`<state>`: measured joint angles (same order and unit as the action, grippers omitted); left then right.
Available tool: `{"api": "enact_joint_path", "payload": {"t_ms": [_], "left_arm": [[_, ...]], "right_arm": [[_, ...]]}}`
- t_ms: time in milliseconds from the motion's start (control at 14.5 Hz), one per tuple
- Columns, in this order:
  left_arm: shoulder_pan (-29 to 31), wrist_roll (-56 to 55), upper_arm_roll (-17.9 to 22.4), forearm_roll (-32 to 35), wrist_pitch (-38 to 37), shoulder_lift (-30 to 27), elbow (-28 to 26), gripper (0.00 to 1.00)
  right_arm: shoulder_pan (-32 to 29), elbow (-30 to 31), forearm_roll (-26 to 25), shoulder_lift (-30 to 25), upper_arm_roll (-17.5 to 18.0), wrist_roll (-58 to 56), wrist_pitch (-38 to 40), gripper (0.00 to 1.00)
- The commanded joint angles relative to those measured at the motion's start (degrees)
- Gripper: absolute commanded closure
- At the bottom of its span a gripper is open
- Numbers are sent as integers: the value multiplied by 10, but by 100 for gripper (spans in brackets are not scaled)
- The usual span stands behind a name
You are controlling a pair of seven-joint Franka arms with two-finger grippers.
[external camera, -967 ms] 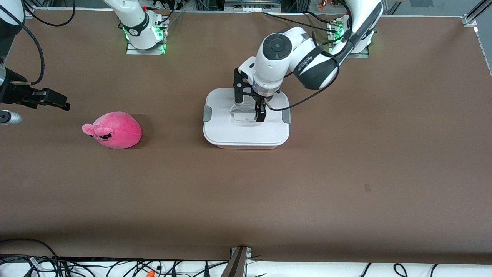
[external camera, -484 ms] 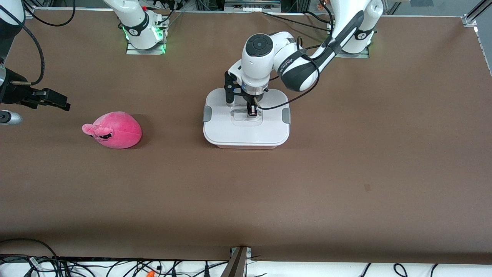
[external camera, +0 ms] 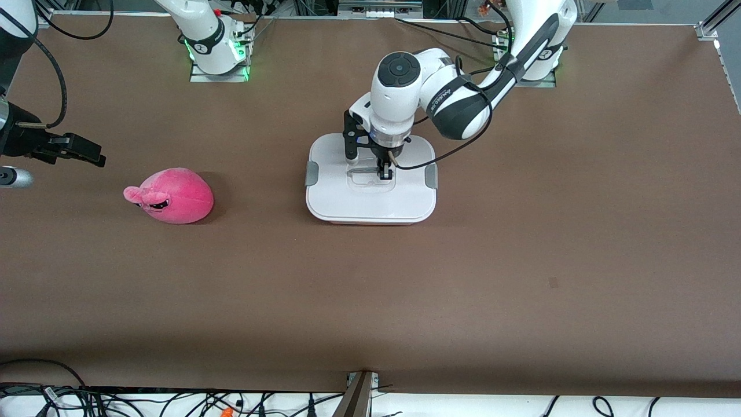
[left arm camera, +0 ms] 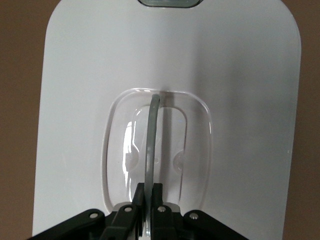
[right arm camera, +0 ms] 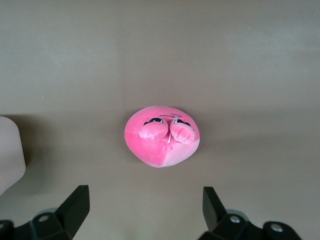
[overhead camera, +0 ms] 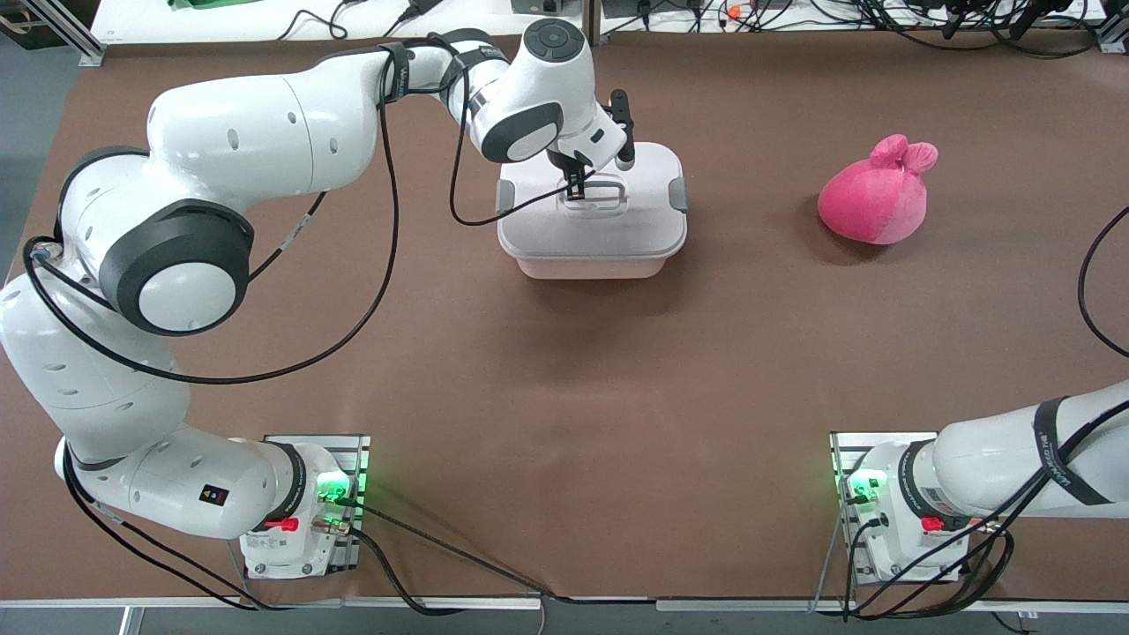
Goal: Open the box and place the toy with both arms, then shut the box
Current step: 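Lower the left gripper and grasp the grey lid handle, then lift the lid aside with the left gripper while the right gripper grasps the toy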
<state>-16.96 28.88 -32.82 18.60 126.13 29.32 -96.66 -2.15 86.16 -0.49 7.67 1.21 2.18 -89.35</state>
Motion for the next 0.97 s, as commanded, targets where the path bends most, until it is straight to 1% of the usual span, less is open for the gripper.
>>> {"api": "enact_joint_path", "payload": {"t_ms": [0, 207, 345, 484, 622, 691, 898], "left_arm": [[-3, 6, -1, 14, -11, -12, 0, 100], [-4, 7, -2, 14, -34, -22, 3, 100], [4, 8, -19, 12, -58, -38, 3, 100], [4, 9, -23, 5, -90, -53, 12, 100], [5, 8, -23, 1, -123, -67, 23, 100], [7, 7, -23, -5, -144, -71, 30, 100], [45, 10, -25, -23, -240, -74, 74, 100]], "right_arm": [[-4, -6, -7, 2, 4, -4, 1, 0], [-3, -6, -6, 2, 4, -3, -3, 0], [-1, 6, -6, 10, 6, 5, -19, 0], [2, 48, -6, 14, 10, 6, -67, 0], [14, 81, -5, 16, 9, 8, -98, 0], [17, 92, -6, 26, 9, 7, -105, 0], [19, 98, -7, 73, 10, -1, -127, 0]]}}
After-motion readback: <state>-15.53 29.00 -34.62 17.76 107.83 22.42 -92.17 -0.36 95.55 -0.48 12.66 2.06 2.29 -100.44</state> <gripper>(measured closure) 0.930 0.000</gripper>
